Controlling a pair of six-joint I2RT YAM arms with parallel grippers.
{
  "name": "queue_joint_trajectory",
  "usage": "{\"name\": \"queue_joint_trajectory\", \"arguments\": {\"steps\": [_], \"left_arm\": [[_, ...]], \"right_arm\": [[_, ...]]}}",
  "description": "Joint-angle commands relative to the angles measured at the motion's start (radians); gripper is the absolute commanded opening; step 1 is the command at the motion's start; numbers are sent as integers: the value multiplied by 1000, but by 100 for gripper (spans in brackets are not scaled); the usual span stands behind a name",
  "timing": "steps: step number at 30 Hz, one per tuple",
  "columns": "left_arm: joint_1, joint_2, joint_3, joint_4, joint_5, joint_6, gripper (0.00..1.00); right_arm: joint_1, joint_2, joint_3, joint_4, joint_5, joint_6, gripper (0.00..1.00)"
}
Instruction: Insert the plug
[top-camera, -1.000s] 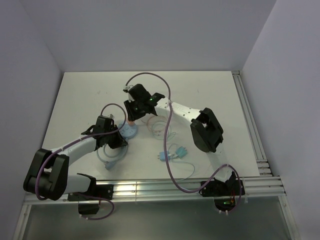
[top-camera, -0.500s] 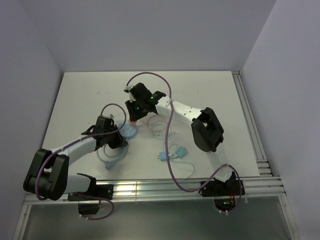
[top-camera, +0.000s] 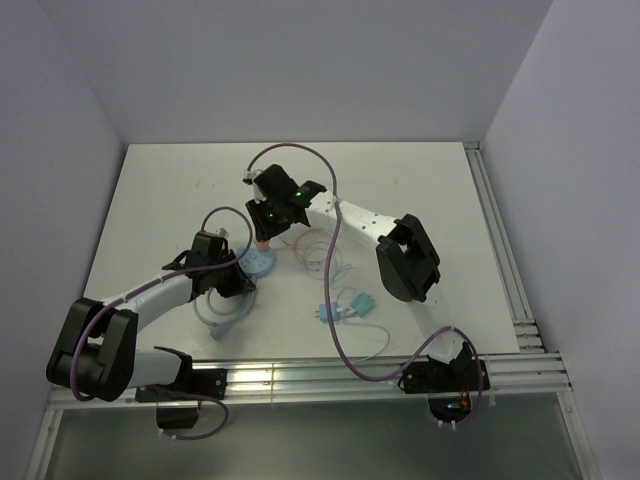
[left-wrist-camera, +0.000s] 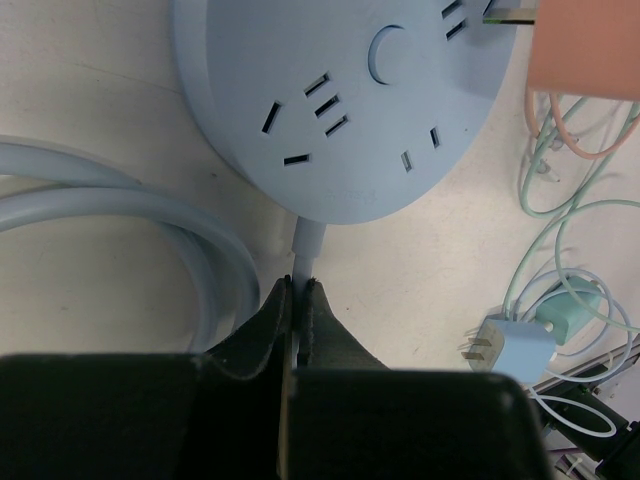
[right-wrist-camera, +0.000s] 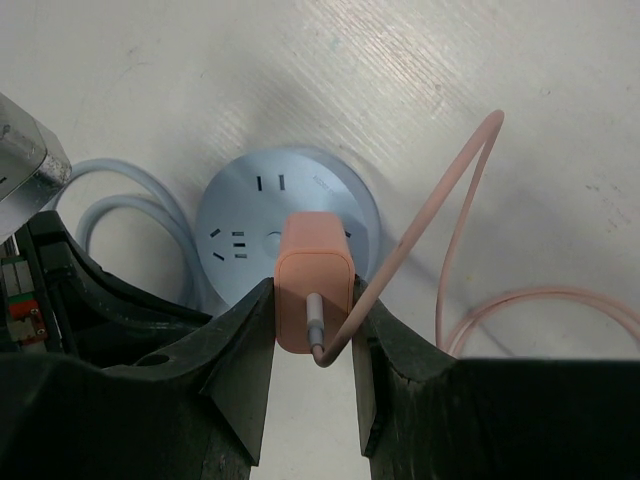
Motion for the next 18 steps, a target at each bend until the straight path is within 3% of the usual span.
{"name": "queue_joint_trajectory", "arguments": {"steps": [1, 18], "left_arm": [[-6, -16, -8, -6, 7, 12, 0], [-6, -26, -11, -9, -2, 11, 0]], "right_arm": [[16, 30, 72, -10, 18, -25, 0], [31, 11, 45, -21, 63, -37, 0]]}}
